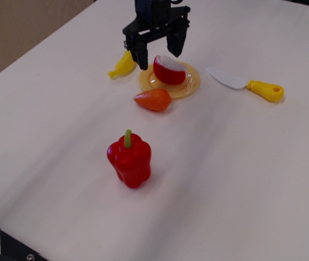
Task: Take sushi off plate
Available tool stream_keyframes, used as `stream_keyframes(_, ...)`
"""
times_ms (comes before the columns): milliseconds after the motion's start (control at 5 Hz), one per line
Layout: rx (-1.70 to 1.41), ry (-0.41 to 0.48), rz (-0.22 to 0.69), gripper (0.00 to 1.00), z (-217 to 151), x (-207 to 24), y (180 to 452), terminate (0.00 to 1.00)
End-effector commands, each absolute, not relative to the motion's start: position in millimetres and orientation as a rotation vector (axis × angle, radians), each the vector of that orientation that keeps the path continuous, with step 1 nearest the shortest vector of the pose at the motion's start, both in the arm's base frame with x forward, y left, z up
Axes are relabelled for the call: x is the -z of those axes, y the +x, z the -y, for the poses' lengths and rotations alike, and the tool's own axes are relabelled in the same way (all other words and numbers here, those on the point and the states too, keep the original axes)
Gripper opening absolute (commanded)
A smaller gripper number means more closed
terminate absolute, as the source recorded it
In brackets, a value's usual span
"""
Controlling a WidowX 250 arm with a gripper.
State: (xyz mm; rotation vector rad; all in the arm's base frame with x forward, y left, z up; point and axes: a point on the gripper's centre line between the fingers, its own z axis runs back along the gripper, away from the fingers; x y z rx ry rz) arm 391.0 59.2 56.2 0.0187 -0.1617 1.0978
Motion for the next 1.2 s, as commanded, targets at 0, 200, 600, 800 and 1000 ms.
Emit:
stream_keyframes(0,-1.224,0.017,0.247,1.00,-62,-75,425,0.00)
stream_keyframes(200,-1.247,0.020,0.216,1.00,-62,-73,431,0.00)
stream_keyframes(600,-1.277,0.054,0.140,1.00,-60,-59,436,0.00)
stream_keyframes(800,-1.274,0.057,0.123,1.00,-59,-53,434,0.00)
stream_keyframes(1000,-1.259,0.059,0.110,1.00,-56,-45,435,0.00)
